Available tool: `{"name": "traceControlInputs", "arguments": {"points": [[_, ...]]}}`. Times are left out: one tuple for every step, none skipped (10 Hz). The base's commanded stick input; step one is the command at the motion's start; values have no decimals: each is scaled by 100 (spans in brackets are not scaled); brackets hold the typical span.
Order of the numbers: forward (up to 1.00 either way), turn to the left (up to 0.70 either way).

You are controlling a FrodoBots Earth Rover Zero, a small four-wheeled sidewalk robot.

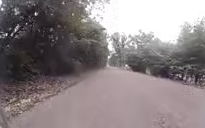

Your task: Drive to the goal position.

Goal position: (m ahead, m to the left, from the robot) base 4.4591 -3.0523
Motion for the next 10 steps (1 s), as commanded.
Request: {"name": "traceControlInputs", "arguments": {"points": [[70, 0], [70, 0], [70, 0], [70, 0], [70, 0], [70, 0], [70, 0], [70, 0], [70, 0], [70, 0]]}}
